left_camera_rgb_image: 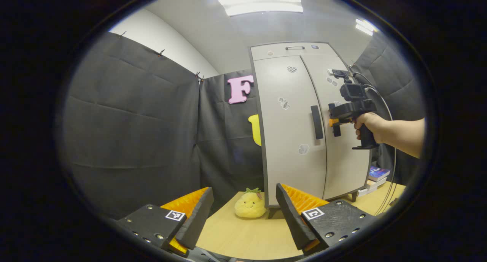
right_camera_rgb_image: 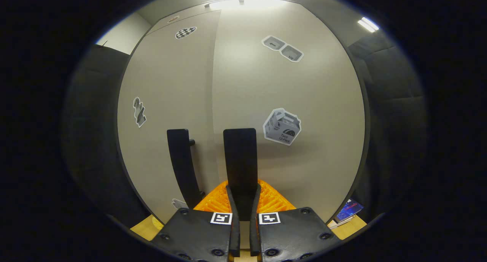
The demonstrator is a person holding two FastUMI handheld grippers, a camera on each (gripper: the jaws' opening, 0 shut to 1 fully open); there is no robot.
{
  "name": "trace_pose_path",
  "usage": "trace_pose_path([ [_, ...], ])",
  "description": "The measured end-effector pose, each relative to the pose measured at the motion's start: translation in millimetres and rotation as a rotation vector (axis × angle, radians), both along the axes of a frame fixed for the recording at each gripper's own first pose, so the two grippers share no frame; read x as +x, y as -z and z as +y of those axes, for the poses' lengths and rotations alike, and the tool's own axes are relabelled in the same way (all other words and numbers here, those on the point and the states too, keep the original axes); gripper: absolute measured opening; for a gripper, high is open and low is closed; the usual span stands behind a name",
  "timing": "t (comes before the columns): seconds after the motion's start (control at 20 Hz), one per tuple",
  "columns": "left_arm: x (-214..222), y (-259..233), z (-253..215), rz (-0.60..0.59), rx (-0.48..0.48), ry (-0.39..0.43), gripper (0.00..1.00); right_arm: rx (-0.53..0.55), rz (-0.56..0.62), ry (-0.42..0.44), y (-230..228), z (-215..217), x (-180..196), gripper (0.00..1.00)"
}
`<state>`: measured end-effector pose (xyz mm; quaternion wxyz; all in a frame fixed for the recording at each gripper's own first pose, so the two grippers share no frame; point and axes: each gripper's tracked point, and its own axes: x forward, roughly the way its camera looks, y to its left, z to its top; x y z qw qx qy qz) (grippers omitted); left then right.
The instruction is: Open the right door of the double-door shoe cabinet with the right hand, and open the left door with the left hand.
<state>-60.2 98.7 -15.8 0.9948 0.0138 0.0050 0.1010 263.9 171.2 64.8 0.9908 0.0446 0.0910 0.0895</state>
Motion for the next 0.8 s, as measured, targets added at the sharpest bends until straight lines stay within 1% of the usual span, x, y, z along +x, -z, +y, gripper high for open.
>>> trace_pose_path([
  [0.55, 12, -6, -42, -0.015, -0.018, 0.104, 0.96, -0.001, 0.0, -0.072, -5, -23, -48, 0.11],
  [0.75, 16, -9, -58, -0.019, -0.016, 0.135, 0.96, -0.015, 0.005, -0.09, -6, -29, -58, 0.11],
  [0.8, 18, -10, -62, -0.02, -0.014, 0.141, 0.95, -0.011, 0.008, -0.096, -7, -31, -61, 0.11],
])
